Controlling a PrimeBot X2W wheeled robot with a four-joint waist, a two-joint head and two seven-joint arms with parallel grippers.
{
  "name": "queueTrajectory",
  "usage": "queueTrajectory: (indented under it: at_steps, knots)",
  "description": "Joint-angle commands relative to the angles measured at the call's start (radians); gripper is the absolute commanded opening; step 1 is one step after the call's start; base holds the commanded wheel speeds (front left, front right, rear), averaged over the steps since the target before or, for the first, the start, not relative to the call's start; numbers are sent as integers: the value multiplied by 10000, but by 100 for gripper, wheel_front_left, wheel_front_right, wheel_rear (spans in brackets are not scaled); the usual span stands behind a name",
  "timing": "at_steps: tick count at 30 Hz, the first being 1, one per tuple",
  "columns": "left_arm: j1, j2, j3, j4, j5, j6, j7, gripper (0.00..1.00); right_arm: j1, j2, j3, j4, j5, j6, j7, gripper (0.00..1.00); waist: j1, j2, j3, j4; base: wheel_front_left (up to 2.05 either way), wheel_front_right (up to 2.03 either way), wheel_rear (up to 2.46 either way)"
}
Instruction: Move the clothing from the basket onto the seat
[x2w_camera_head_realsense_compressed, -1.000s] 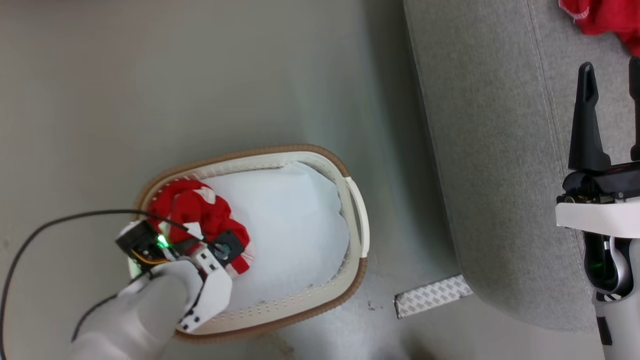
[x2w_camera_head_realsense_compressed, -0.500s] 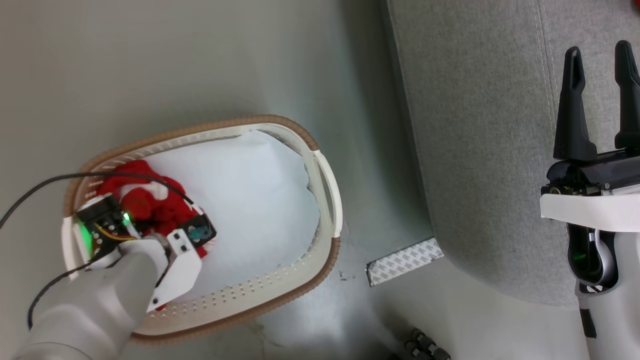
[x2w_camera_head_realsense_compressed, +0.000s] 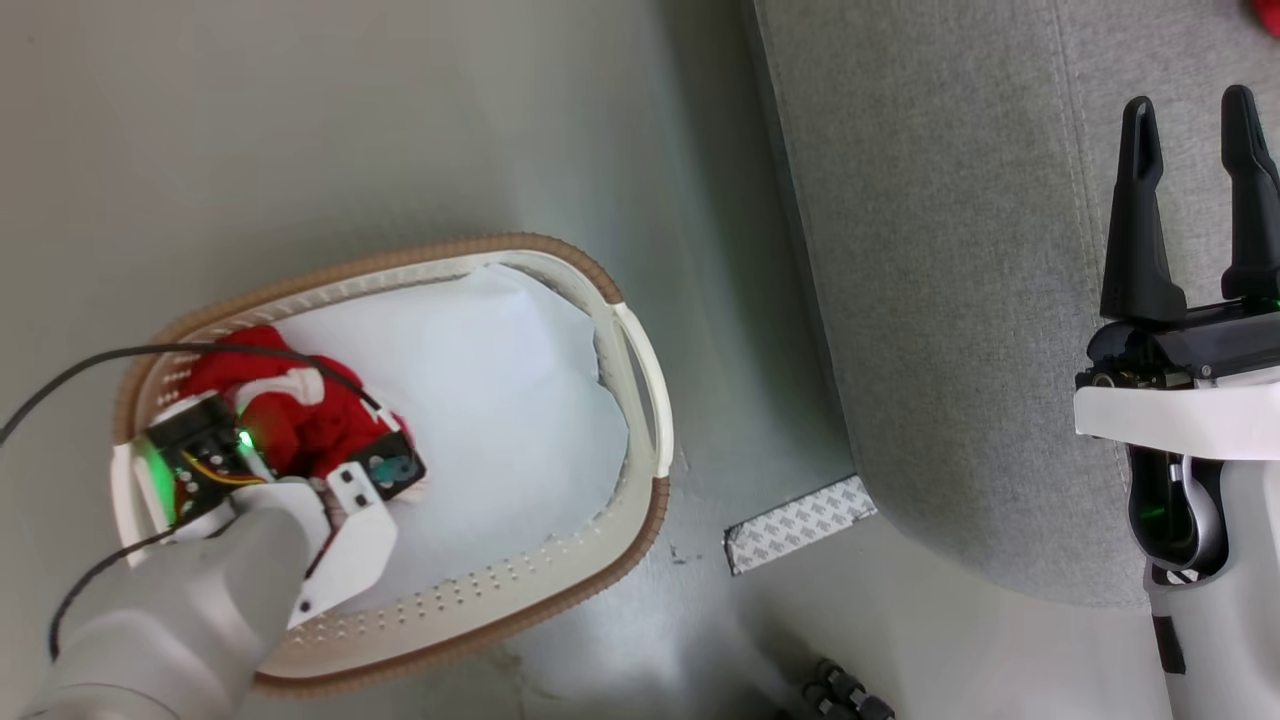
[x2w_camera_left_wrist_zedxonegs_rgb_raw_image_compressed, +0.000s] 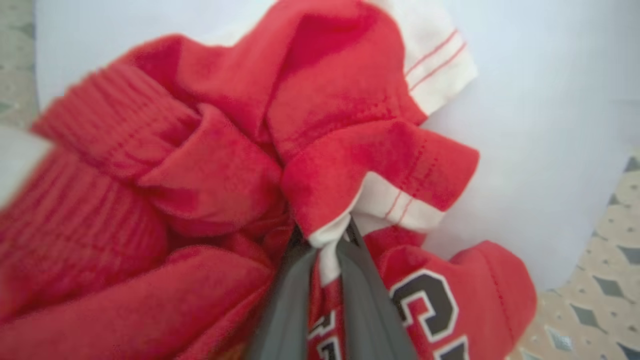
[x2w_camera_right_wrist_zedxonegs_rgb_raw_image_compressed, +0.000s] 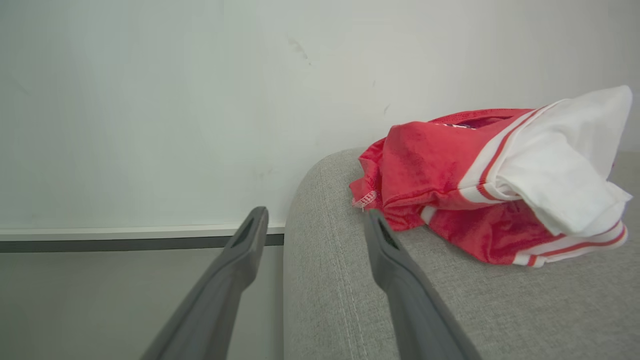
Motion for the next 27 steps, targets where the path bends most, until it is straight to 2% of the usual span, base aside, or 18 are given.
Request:
queueTrajectory:
  at_steps: [1,7,19,27]
  knots:
    - [-24,-58,15,27,-137,20,-124,0,-126,0,-40,62,-30,-26,-34,100,-1,0,-195,95,0,0,0]
    - [391,-521,167,16,-620,56,-442,0,42,-206,-143,135,-158,-26,-34,100,-1,0,-1166,426,0,0,0]
    - [1656,-2049,1101,-313,-2051,149,-2185,0,894,-1042,-237,717,-290,-26,-32,100,-1,0,-4363,1645,0,0,0]
    - [2342,-2529,1592,-781,-3051,103,-3234,0,1512,-1590,-105,1099,-216,-26,-32,100,-1,0,-6131,2491,0,0,0]
